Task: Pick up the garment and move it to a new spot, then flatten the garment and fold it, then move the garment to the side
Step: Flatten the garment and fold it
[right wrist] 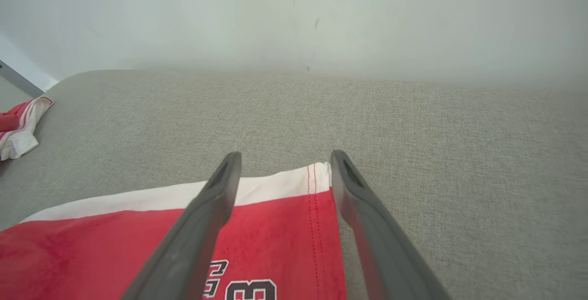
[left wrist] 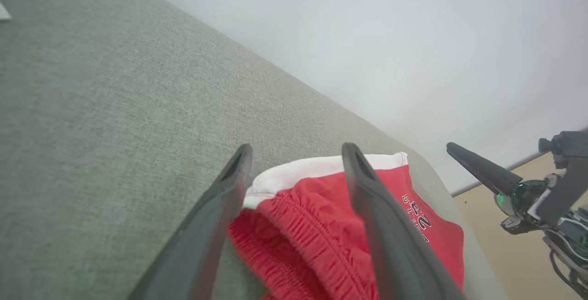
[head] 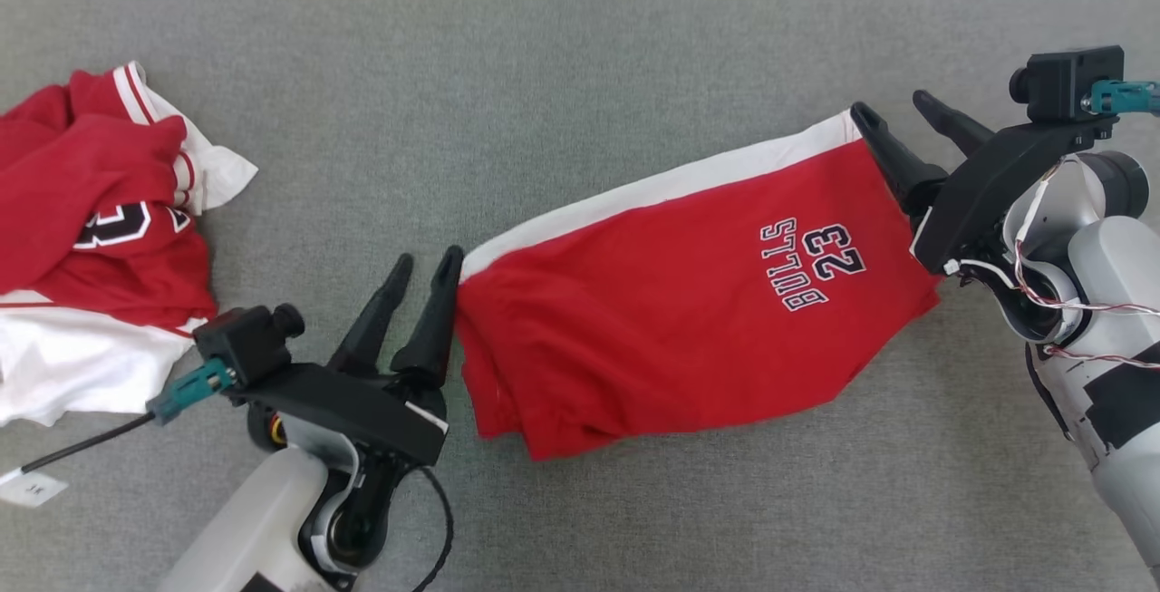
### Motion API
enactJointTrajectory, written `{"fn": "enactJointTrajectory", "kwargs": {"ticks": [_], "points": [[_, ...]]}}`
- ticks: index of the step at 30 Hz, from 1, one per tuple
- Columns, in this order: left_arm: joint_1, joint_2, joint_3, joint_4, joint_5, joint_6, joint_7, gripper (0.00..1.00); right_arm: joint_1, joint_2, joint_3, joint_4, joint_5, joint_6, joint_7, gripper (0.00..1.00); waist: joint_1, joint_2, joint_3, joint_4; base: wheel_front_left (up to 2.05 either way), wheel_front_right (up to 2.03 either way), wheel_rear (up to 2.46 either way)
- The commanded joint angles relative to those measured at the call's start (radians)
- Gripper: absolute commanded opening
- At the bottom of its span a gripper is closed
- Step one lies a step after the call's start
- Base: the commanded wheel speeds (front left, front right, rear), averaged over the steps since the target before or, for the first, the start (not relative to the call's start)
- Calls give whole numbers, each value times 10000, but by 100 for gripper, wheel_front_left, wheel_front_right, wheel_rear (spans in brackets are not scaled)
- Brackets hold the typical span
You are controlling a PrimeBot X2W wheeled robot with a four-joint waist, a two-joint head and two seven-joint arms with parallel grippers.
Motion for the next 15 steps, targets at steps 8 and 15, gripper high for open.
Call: {"fn": "enactJointTrajectory", "kwargs": {"ticks": [8, 15], "points": [[1121, 426, 522, -596, 2494, 1262, -180, 100, 881, -365, -249, 59, -17, 11, 1124, 100, 0, -2, -908, -215, 0, 0, 0], [2474, 600, 933, -1645, 4848, 2434, -181, 100, 1734, -104, -1069, 87, -543, 11, 1852, 100, 0, -2, -1132, -168, 0, 0, 0]]}}
